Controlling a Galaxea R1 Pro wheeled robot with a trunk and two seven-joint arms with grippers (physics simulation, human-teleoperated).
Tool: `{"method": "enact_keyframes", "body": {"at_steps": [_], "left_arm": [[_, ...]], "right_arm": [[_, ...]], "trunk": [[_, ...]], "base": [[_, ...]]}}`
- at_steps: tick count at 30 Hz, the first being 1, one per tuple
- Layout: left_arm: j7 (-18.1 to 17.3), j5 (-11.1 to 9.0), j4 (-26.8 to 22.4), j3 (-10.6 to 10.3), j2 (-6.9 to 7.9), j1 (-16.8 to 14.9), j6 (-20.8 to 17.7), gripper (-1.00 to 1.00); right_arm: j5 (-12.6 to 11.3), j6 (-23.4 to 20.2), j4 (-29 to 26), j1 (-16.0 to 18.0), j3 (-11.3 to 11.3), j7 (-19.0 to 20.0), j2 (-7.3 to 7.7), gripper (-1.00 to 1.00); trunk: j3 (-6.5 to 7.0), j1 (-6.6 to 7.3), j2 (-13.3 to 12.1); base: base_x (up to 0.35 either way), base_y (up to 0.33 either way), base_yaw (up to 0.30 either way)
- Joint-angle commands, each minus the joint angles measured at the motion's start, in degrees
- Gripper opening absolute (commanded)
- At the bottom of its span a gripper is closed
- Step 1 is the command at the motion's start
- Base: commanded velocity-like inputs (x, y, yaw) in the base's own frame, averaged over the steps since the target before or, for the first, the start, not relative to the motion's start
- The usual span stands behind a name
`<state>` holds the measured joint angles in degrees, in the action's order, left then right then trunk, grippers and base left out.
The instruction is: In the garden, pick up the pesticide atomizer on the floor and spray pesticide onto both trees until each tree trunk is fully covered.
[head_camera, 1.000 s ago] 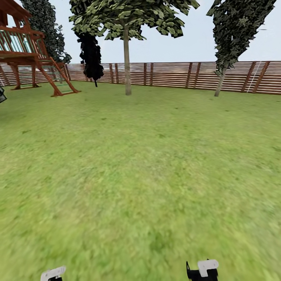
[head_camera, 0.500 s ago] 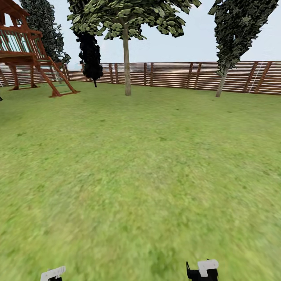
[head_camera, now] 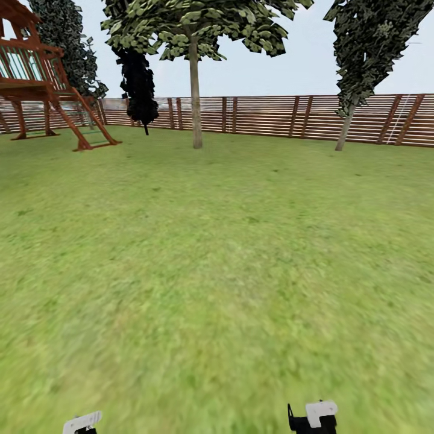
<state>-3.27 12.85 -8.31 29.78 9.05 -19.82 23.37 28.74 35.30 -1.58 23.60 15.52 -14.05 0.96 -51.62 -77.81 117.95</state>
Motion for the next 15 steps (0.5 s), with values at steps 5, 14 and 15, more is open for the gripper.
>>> {"method": "enact_keyframes", "body": {"at_steps": [5, 14, 15], "left_arm": [[-0.3, 0.3, 0.0, 0.5, 0.0, 0.0, 0.2, -1.0], [-0.3, 0.3, 0.0, 0.5, 0.0, 0.0, 0.2, -1.0], [-0.3, 0.3, 0.0, 0.5, 0.0, 0.0, 0.2, -1.0]], "right_arm": [[0.6, 0.1, 0.1, 0.0, 0.3, -0.4, 0.0, 1.0], [0.6, 0.1, 0.1, 0.0, 0.3, -0.4, 0.0, 1.0], [0.6, 0.1, 0.1, 0.0, 0.3, -0.4, 0.0, 1.0]], "trunk": [[-0.05, -0.03, 0.0], [-0.05, -0.03, 0.0], [-0.05, -0.03, 0.0]], "base": [[0.338, 0.0, 0.0], [0.338, 0.0, 0.0], [0.338, 0.0, 0.0]]}}
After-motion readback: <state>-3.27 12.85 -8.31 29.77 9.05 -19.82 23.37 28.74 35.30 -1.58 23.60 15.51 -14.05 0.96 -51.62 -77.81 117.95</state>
